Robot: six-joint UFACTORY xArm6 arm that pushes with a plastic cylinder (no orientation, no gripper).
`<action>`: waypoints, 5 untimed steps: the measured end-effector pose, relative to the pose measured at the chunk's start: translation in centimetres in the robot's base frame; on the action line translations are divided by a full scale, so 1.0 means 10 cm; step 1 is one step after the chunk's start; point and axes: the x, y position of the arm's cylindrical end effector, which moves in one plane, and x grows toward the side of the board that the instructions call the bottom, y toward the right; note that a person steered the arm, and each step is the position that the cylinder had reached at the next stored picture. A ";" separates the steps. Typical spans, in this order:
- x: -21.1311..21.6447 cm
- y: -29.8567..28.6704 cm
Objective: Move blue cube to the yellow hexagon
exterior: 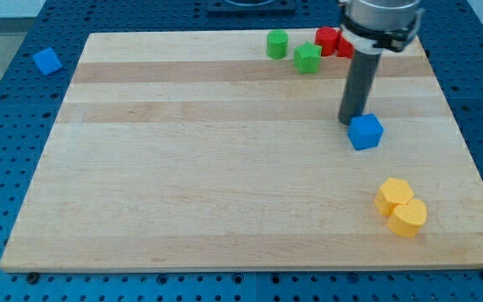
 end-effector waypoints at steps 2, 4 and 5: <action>0.39 0.01; 0.42 0.45; 0.65 0.21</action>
